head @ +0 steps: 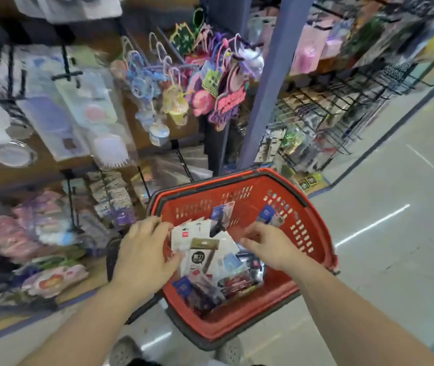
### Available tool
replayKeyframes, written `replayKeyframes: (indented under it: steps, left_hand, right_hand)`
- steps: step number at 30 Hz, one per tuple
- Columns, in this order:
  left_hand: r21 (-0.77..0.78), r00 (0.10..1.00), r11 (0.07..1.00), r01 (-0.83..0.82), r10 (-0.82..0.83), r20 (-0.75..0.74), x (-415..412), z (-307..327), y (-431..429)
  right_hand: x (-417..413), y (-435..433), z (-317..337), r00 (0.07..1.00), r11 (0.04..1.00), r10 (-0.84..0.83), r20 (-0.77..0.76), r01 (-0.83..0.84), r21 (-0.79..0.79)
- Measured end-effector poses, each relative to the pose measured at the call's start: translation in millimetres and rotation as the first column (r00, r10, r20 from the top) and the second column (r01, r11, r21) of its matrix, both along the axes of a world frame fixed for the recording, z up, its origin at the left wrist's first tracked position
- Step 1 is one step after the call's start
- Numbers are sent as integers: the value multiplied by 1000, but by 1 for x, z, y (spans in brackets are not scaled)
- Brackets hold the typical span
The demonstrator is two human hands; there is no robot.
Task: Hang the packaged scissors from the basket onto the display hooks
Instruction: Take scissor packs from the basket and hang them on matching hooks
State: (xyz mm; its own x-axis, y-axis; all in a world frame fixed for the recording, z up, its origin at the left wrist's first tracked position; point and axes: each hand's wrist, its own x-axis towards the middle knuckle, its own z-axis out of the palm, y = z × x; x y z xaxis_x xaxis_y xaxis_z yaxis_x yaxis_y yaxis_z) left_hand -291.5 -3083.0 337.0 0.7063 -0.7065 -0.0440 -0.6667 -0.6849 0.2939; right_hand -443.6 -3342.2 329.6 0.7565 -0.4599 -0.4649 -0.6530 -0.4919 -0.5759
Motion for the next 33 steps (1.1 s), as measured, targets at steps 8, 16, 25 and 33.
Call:
replayKeyframes:
  steps: [8, 16, 25, 33]
  left_hand:
    - [175, 994, 982, -74, 87, -68, -19, -52, -4]
    - [162, 982, 980, -112, 134, -132, -29, -64, -10]
    - [193, 943, 935, -297, 319, -96, -55, -68, -25]
    - [165, 905, 894, -416, 424, -18, -64, -73, -35]
  right_hand:
    - [1, -30, -52, 974, 976, 174, -145, -151, 159]
    - [37, -39, -98, 908, 923, 359, -215, -313, 223]
    - [103, -32, -178, 806, 834, 550, -219, -516, 194]
    - [89, -38, -191, 814, 801, 581, 3, -573, 173]
